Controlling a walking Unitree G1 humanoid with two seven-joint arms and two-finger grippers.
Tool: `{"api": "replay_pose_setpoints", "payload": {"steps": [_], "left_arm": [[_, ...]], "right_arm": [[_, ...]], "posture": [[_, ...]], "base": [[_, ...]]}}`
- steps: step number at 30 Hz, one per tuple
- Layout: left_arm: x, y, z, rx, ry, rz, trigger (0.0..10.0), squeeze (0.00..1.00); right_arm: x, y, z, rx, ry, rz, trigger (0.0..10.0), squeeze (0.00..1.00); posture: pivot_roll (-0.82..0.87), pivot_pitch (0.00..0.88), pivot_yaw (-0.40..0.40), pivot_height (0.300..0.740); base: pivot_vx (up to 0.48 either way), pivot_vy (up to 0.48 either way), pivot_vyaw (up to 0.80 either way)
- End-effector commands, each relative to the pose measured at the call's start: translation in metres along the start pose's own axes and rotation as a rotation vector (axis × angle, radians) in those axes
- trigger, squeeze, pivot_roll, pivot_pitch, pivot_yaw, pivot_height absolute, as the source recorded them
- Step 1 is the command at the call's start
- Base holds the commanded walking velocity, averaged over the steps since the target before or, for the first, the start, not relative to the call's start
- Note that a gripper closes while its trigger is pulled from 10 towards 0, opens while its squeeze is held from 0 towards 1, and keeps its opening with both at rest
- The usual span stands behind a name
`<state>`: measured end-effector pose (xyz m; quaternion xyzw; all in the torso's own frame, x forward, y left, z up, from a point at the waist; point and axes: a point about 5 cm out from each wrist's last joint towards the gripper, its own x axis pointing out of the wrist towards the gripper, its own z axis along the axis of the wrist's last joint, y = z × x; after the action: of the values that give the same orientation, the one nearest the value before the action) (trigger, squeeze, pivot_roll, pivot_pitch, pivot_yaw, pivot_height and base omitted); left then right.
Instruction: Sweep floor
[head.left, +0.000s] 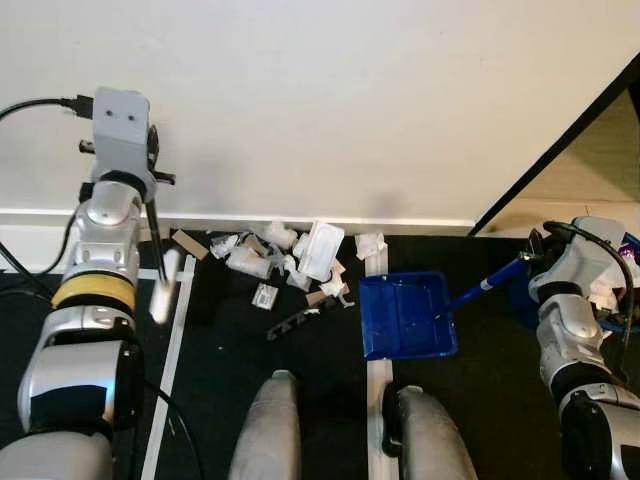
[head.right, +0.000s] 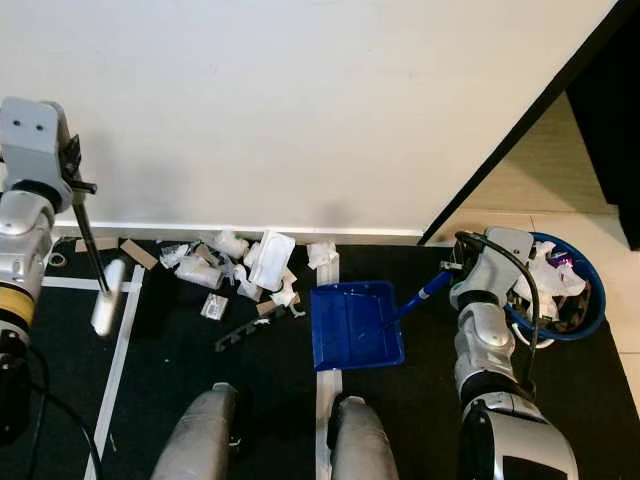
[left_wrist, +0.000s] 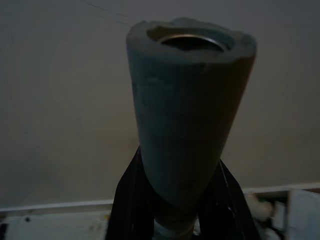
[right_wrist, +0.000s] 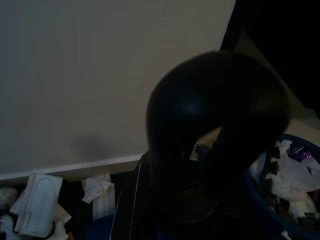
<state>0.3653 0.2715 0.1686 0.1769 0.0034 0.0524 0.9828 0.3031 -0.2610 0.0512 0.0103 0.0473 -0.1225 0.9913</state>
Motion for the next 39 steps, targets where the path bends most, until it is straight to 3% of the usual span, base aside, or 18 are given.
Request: {"api": "replay_pose_setpoints", "payload": {"steps": [1,8,21,25,32,35,36,39], "left_arm": [[-0.002,-0.008,-0.003,0.012,-0.014,-0.007,10.0,0.0],[0.003,-0.007,-0.001,0.038,0.001,0.002,10.0,0.0],[0.006,0.0,0.003,-0.002,-0.021,0.004,10.0,0.0],[0.005,0.004,0.003,-0.028,-0.033,0.025,10.0,0.0],[0.004,0.002,0.0,-0.028,-0.03,0.028,10.0,0.0],[0.004,0.002,-0.001,-0.013,-0.028,0.024,10.0,0.0],[0.005,0.004,0.0,0.044,-0.025,0.027,10.0,0.0],[0.006,0.008,0.002,0.088,-0.023,0.036,10.0,0.0]], "right_arm": [[-0.015,-0.004,-0.028,0.006,0.136,-0.02,10.0,0.0],[-0.009,-0.009,-0.022,0.031,0.129,-0.049,10.0,0.0],[-0.011,-0.006,-0.021,0.062,0.098,-0.08,10.0,0.0],[-0.009,-0.008,-0.013,0.131,0.027,-0.081,10.0,0.0],[-0.001,-0.006,-0.001,0.12,-0.01,-0.058,10.0,0.0],[0.0,-0.005,-0.002,0.111,0.011,-0.051,10.0,0.0],[0.002,-0.004,-0.002,0.097,0.028,-0.037,10.0,0.0],[0.003,-0.004,0.0,0.091,0.027,-0.025,10.0,0.0]], "posture": [[0.14,0.13,-0.005,0.74],[0.14,0.124,-0.015,0.74],[0.18,0.16,0.084,0.74],[0.19,0.165,0.084,0.74],[0.17,0.171,0.059,0.74],[0.17,0.178,0.048,0.74],[0.15,0.196,0.033,0.74],[0.14,0.217,0.023,0.74]], "base": [[0.0,0.0,0.0],[0.0,0.0,0.0],[0.0,0.0,0.0],[0.0,0.0,0.0],[0.0,0.0,0.0],[0.0,0.0,0.0],[0.0,0.0,0.0],[0.0,0.0,0.0]]}}
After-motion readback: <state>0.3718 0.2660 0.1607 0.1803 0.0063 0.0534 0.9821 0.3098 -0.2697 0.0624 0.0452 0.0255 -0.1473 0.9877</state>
